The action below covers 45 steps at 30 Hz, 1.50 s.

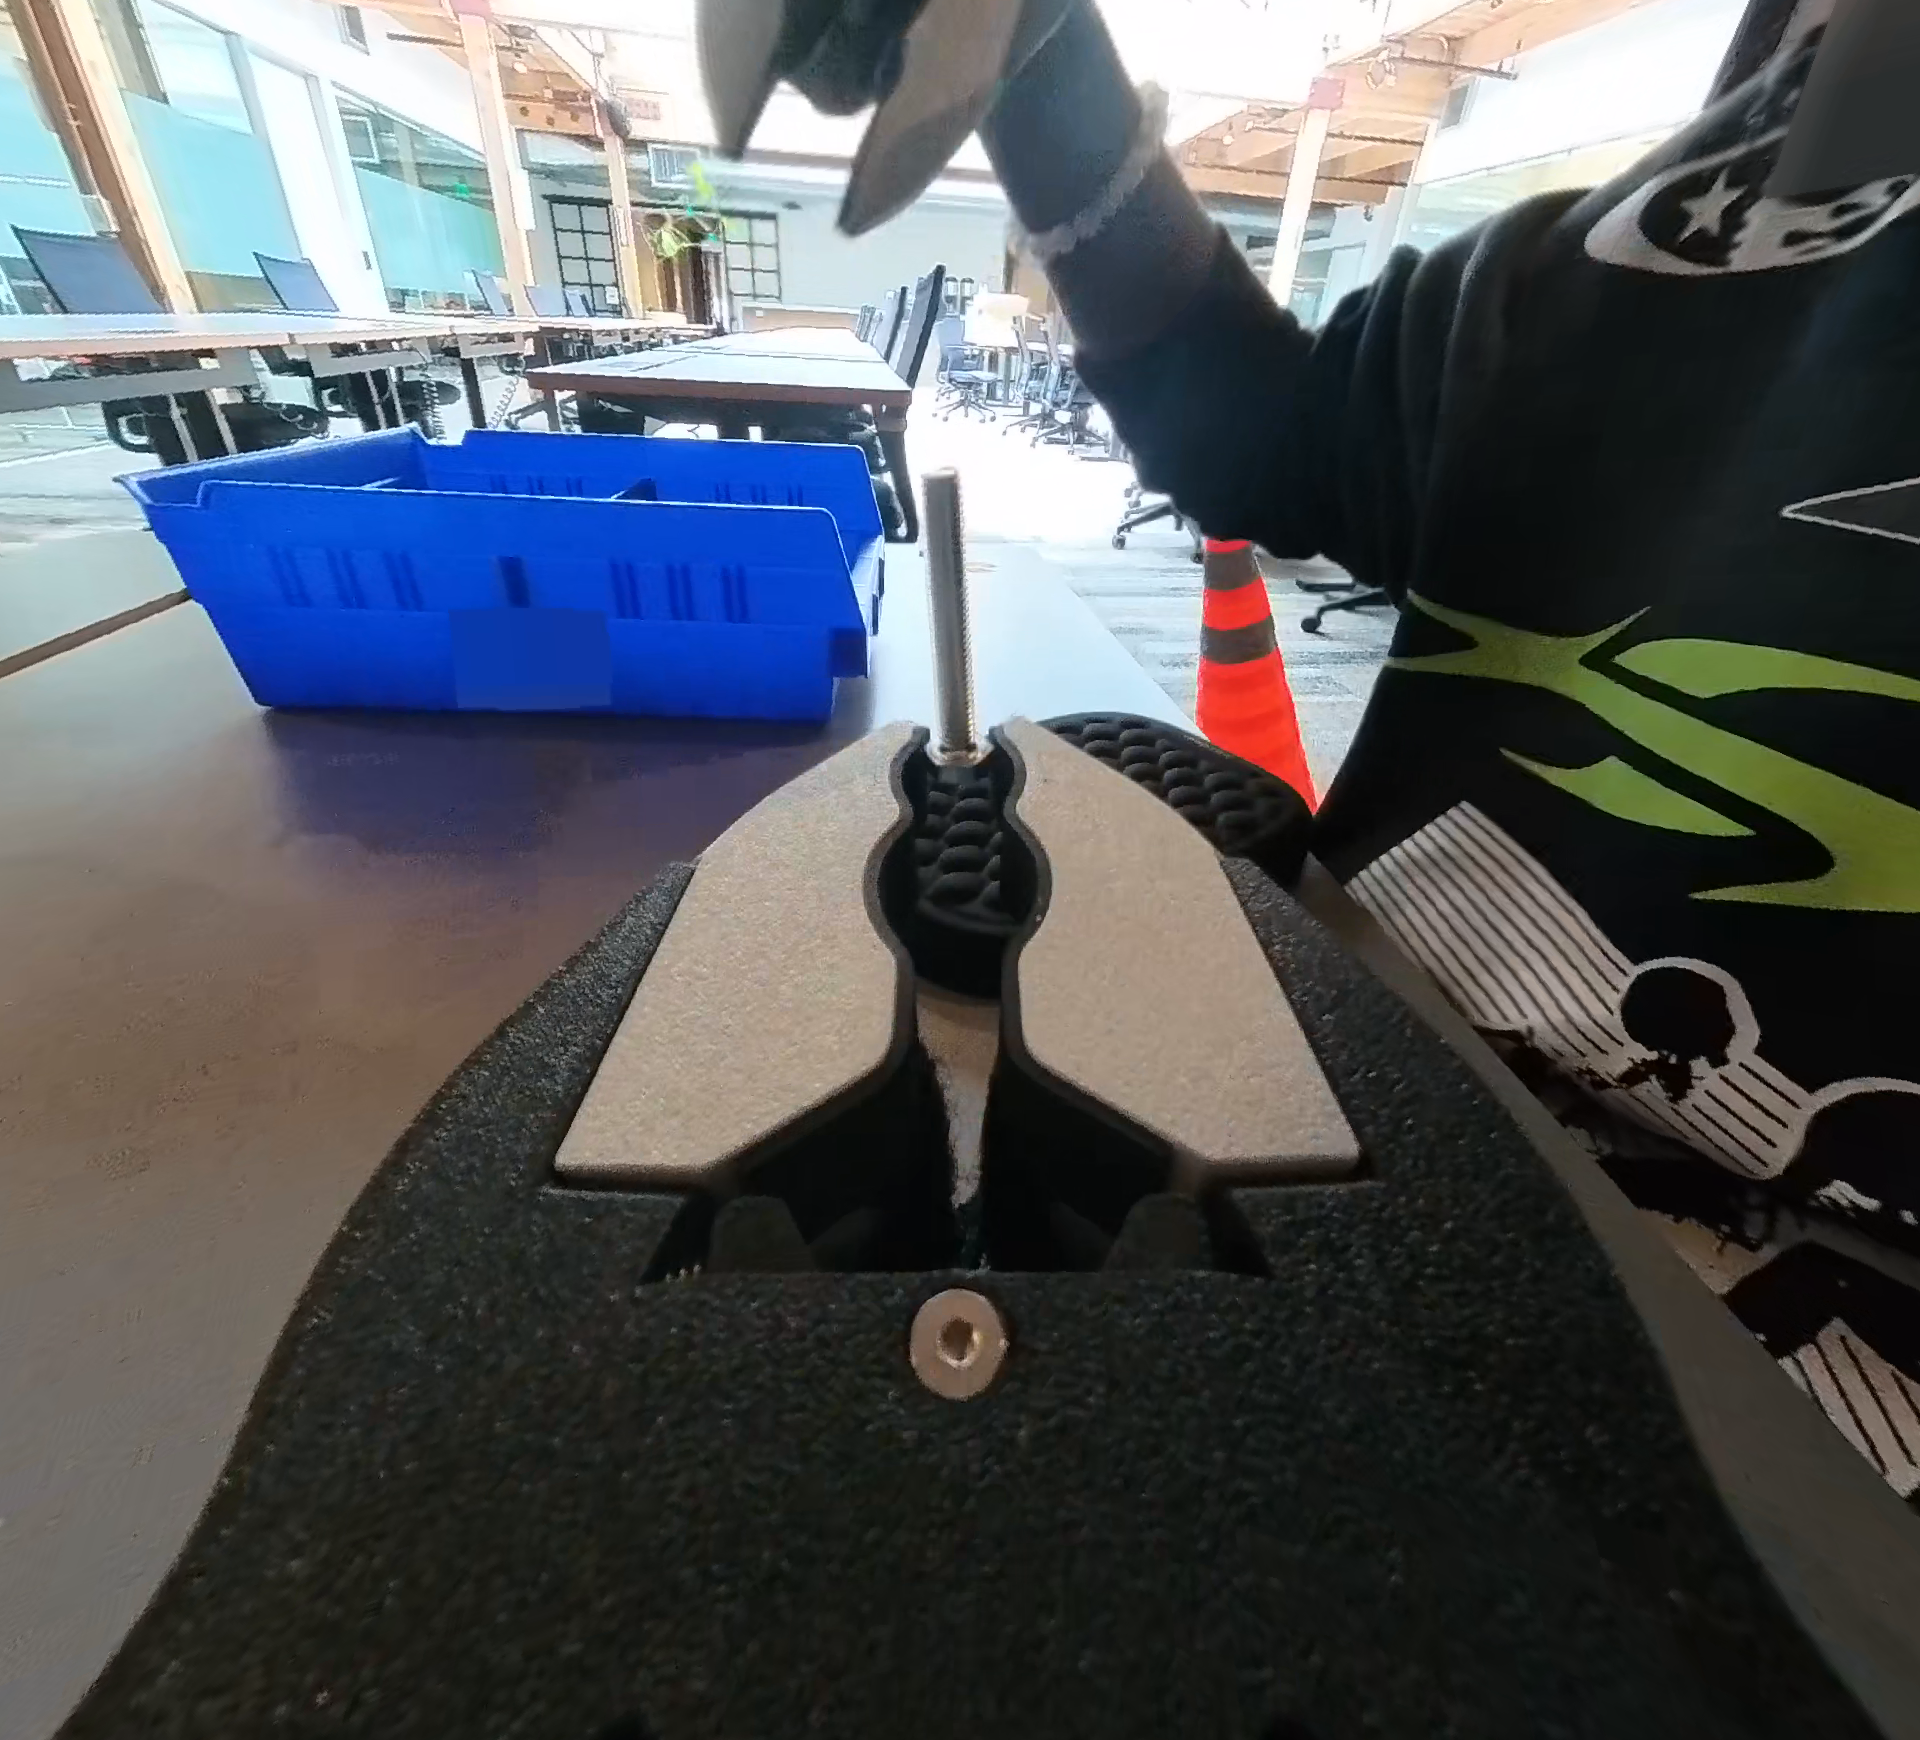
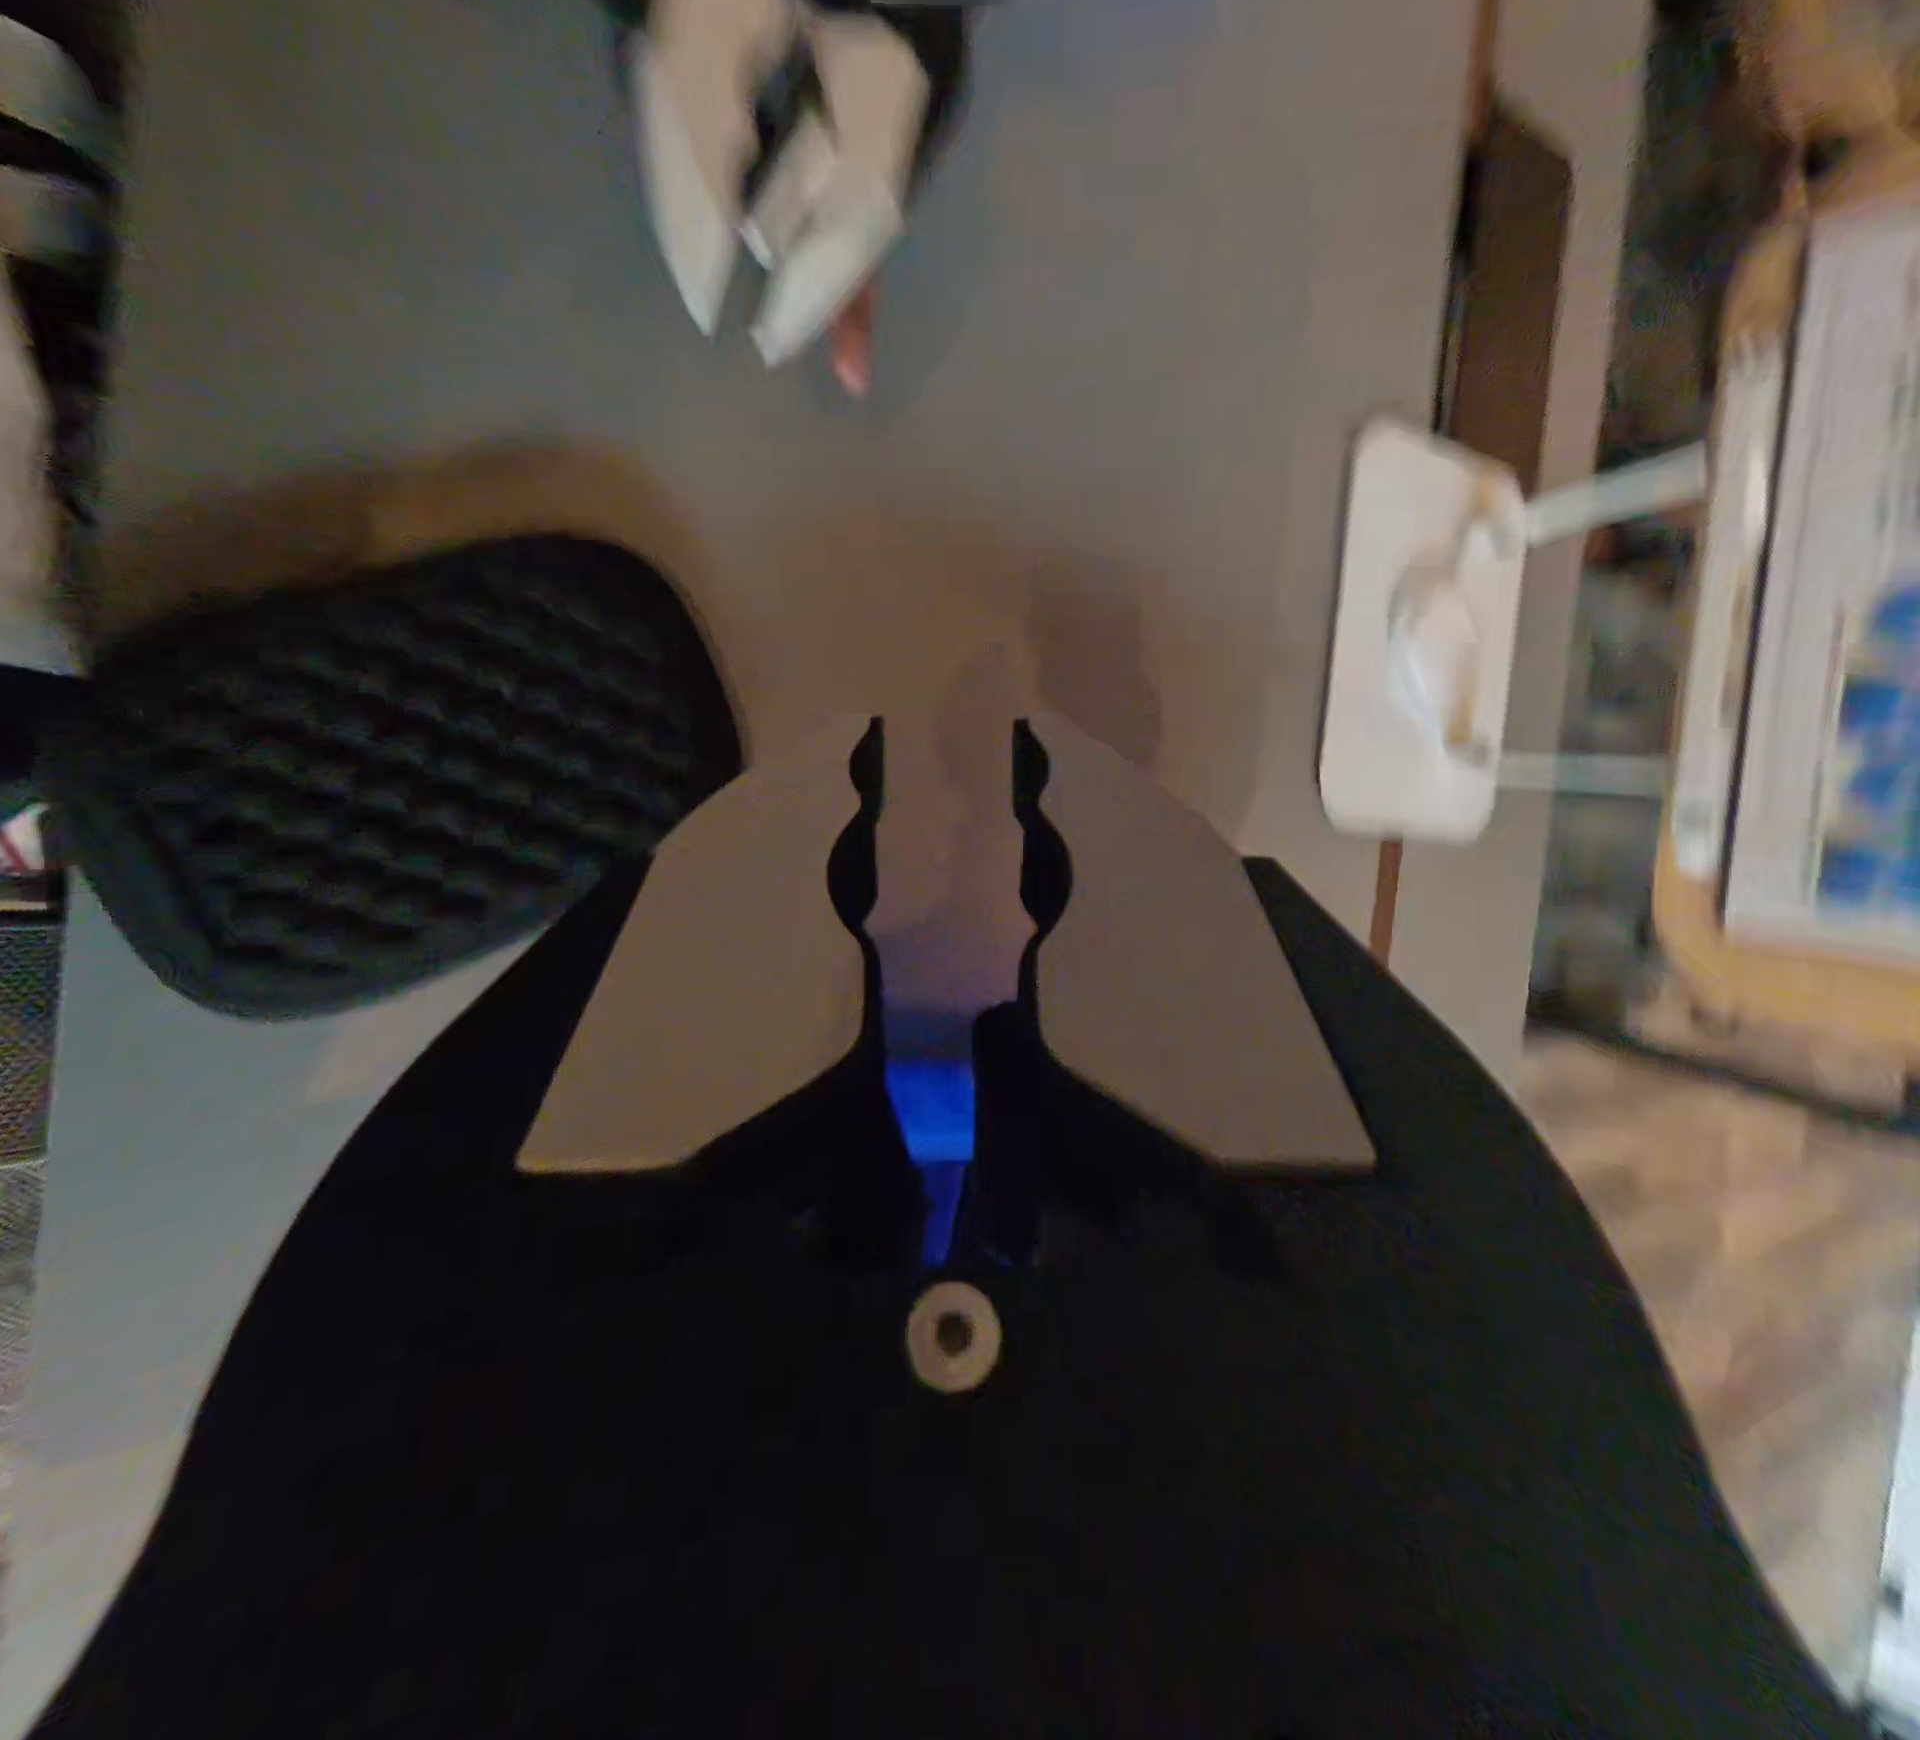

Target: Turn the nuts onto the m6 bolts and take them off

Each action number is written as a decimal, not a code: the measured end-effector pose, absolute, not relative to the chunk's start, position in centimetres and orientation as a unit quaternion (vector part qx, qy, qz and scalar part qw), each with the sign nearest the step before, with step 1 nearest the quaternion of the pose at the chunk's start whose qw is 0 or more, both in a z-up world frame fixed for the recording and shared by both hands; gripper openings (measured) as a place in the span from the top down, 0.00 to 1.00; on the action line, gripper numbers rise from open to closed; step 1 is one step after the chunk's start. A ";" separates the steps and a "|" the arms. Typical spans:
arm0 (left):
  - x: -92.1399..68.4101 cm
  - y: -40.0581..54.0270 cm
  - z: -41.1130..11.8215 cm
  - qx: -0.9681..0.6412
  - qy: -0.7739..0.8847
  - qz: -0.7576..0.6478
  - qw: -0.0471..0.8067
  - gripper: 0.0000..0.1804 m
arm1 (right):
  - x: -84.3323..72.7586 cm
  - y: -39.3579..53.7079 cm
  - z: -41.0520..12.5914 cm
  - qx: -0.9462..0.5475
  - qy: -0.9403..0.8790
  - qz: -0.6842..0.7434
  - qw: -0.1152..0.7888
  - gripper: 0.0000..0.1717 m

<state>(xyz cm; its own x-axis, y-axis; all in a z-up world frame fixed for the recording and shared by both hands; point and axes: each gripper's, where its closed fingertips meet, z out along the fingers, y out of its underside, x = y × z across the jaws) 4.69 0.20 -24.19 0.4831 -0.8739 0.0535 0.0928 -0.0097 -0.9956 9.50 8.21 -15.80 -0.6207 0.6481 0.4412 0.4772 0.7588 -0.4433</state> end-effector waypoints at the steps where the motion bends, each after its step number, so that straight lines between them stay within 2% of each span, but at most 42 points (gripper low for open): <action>1: 4.7 0.2 -24.2 -0.596 0.330 -0.387 0.621 0.95 | 8.2 6.1 -15.6 -0.281 -0.902 0.156 0.289 0.87; 5: 5.0 0.2 -24.4 -0.599 0.336 -0.379 0.620 0.95 | 3.8 0.9 -16.5 -0.197 -0.940 0.174 0.219 0.87; 11: 5.2 0.1 -24.6 -0.600 0.344 -0.373 0.619 0.95 | 1.9 -1.3 -19.6 -0.139 -0.975 0.147 0.094 0.89; 16: 5.2 0.1 -24.6 -0.600 0.346 -0.372 0.618 0.95 | 1.9 -1.3 -21.2 -0.132 -0.982 0.131 0.041 0.94; 21: 4.9 0.1 -24.2 -0.593 0.336 -0.377 0.627 0.94 | 2.2 -1.0 -21.0 -0.134 -0.981 0.136 0.045 0.97; 25: 4.3 0.4 -23.7 -0.585 0.313 -0.382 0.643 0.77 | 2.7 0.5 -19.2 -0.157 -0.975 0.141 0.074 0.97; 30: 4.0 1.2 -23.8 -0.600 0.294 -0.359 0.652 0.58 | 4.8 8.3 -15.8 -0.265 -0.954 0.082 0.115 0.97; 34: 4.2 1.2 -23.9 -0.600 0.302 -0.343 0.656 0.52 | 8.5 17.7 -14.1 -0.405 -0.905 0.012 0.127 0.97; 38: 4.4 1.1 -24.1 -0.602 0.311 -0.332 0.656 0.51 | 12.6 25.6 -15.5 -0.524 -0.845 -0.031 0.101 0.97; 45: 4.6 1.0 -24.2 -0.603 0.317 -0.330 0.654 0.51 | 15.2 31.3 -22.8 -0.631 -0.776 -0.012 0.014 0.97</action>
<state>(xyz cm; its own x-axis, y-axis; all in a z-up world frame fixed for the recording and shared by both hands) 4.59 1.04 -24.21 0.5811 -0.8137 -0.0159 0.0504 0.0554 -0.9972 15.24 31.35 -22.81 -0.2042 0.9782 0.0366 0.9789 0.2043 0.0016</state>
